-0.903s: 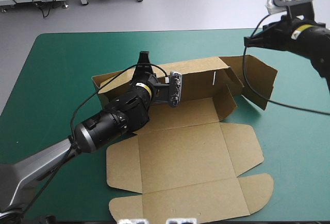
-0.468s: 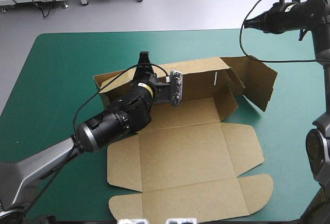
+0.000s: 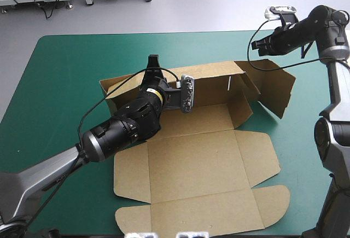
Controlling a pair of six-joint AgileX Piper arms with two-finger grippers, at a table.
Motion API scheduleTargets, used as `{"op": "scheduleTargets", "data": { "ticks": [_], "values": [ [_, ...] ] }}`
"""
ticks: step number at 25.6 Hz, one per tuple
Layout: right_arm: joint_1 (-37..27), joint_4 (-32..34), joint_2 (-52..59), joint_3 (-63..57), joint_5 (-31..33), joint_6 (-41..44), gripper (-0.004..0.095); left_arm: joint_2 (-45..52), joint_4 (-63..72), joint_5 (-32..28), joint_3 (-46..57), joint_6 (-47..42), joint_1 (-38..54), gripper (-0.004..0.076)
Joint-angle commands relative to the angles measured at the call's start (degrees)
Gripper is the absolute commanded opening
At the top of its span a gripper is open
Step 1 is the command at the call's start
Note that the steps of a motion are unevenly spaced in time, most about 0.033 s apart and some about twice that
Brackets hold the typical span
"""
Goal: Fold the box
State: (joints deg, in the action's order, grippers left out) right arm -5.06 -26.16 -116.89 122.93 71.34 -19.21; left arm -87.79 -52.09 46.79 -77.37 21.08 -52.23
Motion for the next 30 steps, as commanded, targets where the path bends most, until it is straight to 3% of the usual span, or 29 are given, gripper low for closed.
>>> {"op": "scheduleTargets", "data": {
  "ticks": [1,9,18,25,28,30],
  "values": [
    [-0.4,-1.8,2.9,1.1,0.5,-1.6,-0.0017,1.9,-2.7,-1.5,-1.6,-1.3,-0.4,-0.0010],
    [-0.4,-0.2,3.2,-0.4,0.6,-1.3,-0.0017,-0.9,-3.0,-1.5,-1.6,-3.4,-0.4,-0.0010],
    [-0.4,-0.4,7.8,-9.7,0.6,-6.7,-0.0018,-1.8,-3.5,0.1,-1.6,-3.6,-0.4,-0.0010],
    [-0.4,-5.2,12.4,-15.4,0.6,-11.5,-0.0017,-1.8,-5.1,1.4,-1.6,-3.7,-2.2,-0.0010],
    [-0.4,-5.3,15.7,-23.6,-0.5,-14.8,-0.0017,-1.8,-5.4,1.5,-1.6,-4.2,-4.0,-0.0010],
    [-0.4,-7.4,17.8,-29.5,-4.6,-17.5,-0.0017,-1.8,-5.4,1.5,-1.6,-5.2,-4.4,-0.0010]
  ]
}}
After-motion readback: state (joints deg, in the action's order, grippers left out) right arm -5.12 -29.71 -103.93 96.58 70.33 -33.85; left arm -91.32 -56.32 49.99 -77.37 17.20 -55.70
